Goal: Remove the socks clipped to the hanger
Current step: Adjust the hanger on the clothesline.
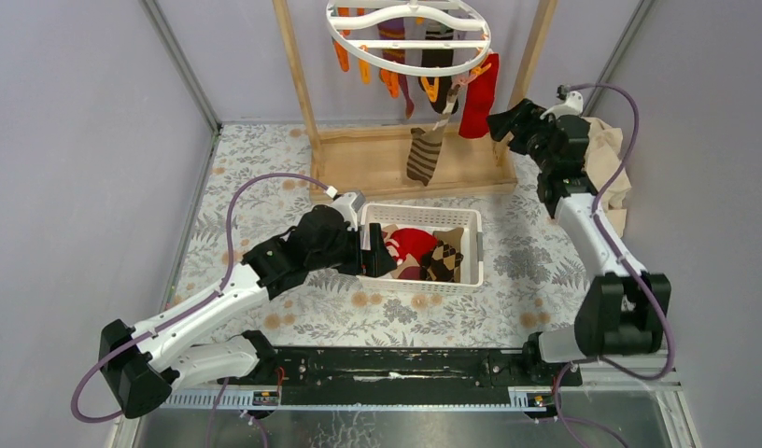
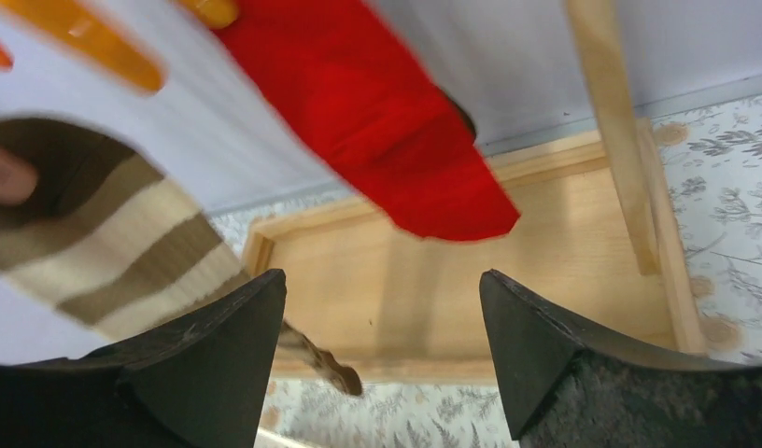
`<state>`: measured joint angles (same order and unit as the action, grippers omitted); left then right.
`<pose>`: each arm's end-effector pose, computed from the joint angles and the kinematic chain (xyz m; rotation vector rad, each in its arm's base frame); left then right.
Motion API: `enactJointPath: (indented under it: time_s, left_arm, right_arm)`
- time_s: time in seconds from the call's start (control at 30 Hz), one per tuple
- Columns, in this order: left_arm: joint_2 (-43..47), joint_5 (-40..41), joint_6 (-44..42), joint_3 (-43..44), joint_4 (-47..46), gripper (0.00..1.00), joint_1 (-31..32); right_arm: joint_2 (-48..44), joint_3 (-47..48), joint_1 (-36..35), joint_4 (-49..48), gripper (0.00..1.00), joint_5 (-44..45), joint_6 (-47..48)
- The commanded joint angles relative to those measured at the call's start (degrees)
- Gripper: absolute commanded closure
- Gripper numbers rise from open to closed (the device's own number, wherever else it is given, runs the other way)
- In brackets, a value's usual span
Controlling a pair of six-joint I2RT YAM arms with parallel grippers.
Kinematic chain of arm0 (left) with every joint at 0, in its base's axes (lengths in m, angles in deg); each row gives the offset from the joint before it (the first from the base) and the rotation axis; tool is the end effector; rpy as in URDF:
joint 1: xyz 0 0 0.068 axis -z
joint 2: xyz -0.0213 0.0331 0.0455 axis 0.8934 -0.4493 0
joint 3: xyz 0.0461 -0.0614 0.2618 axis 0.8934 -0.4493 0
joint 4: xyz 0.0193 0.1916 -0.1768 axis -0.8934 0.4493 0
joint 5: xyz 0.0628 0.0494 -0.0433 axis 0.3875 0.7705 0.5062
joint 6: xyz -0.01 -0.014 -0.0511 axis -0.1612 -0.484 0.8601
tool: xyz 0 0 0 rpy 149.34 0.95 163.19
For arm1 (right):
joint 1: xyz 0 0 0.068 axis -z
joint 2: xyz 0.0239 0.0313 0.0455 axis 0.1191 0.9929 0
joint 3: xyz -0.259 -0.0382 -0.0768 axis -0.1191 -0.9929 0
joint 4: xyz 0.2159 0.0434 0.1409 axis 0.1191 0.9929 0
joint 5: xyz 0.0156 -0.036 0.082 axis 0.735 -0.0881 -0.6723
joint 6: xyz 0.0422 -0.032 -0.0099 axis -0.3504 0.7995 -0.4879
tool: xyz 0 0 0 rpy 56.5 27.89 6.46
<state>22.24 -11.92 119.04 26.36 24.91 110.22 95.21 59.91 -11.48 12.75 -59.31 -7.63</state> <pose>0.1532 -0.1707 0.2968 0.2642 2.3523 -0.9333 0.3260 0.0330 0.3656 0.1464 1.5967 0.5565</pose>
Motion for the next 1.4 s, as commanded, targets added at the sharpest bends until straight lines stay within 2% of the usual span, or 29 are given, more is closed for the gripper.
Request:
enactJointPath:
  time_s: [0.0, 0.17, 0.4, 0.5, 0.6, 0.93, 1.37]
  left_arm:
    - [-0.1, 0.1, 0.0, 1.6, -1.3, 0.01, 0.4]
    - [0.3, 0.6, -0.3, 1.7, -0.3, 0.01, 0.4]
    - [0.5, 1.4, -0.8, 1.8, 0.2, 0.01, 0.5]
    - [0.2, 1.5, -1.1, 2.1, 0.3, 0.01, 0.4]
    - [-0.2, 1.6, -1.3, 2.2, 0.3, 0.01, 0.4]
    - [-0.8, 1.2, -1.4, 2.6, 0.3, 0.01, 0.4]
    - [-0.2, 1.0, -1.0, 2.5, 0.2, 0.01, 0.5]
  right_arm:
    - [9.3, 5.8, 6.0, -11.3, 0.18, -16.7, -12.5]
    - [20.0, 12.8, 7.6, -17.1, 0.19, -23.1, -15.6]
    - [29.4, 22.2, 7.9, -21.3, 0.20, -28.4, -19.7]
    - [32.4, 25.1, 7.9, -22.6, 0.26, -30.6, -21.5]
    - [33.3, 25.4, 7.9, -24.6, 0.31, -32.2, -23.7]
    - [36.5, 23.5, 7.2, -41.8, 0.31, -42.6, -36.5]
    - [36.1, 25.3, 1.5, -39.7, 0.25, -47.1, -33.1]
